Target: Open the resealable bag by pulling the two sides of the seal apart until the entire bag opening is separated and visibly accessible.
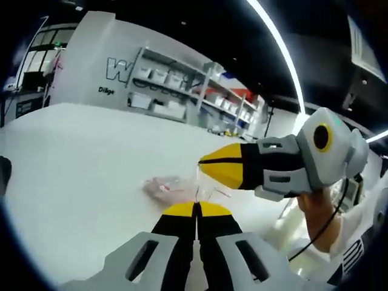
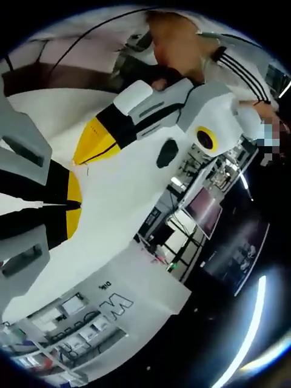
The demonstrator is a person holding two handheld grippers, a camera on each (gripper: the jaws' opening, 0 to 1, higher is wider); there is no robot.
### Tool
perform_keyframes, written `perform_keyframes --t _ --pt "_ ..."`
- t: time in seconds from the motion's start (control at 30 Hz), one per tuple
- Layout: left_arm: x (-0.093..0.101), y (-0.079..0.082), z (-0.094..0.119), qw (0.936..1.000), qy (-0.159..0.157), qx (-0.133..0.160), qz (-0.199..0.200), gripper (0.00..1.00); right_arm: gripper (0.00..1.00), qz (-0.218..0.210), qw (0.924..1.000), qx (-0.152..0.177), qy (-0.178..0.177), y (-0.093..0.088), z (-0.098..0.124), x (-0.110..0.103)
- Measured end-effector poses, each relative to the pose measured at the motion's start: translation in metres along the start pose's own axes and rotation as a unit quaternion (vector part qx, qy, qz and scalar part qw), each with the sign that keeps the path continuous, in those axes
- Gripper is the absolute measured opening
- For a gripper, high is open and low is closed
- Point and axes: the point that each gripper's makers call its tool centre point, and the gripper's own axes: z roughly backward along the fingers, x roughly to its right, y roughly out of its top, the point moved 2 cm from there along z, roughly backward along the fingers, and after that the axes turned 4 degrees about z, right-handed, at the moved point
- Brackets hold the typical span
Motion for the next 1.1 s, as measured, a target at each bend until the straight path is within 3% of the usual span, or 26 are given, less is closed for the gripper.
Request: perform_keyframes --t 0.13,0.43,0.6,0.7,0.77,0.93,1.1 --pt "0.000 0.003 0.002 1.0000 0.004 0.002 -0.008 0.00 0.00 0.008 1.0000 -0.002 -0.001 0.000 0.002 0.002" --pt "0.005 0.006 0.003 0.9999 -0.003 0.003 -0.010 0.00 0.00 0.123 0.9913 -0.030 -0.034 0.001 0.001 0.001" --pt "0.004 0.009 0.003 0.9999 -0.003 0.010 -0.010 0.00 0.01 0.062 0.9978 -0.018 -0.014 -0.001 -0.001 0.001" --pt "0.003 0.011 0.003 0.9998 0.000 0.016 -0.010 0.00 0.20 0.030 0.9992 -0.023 -0.010 -0.003 0.000 0.002" --pt "0.003 0.011 0.003 0.9998 -0.001 0.017 -0.010 0.00 0.18 0.003 0.9997 -0.023 0.009 -0.004 0.001 -0.004" --pt "0.003 0.010 0.003 0.9998 -0.002 0.016 -0.012 0.00 0.13 -0.014 0.9992 -0.032 0.019 -0.009 0.004 -0.007" --pt "0.003 0.011 0.003 0.9998 -0.001 0.016 -0.013 0.00 0.04 -0.034 0.9968 -0.048 0.055 -0.013 0.008 -0.018"
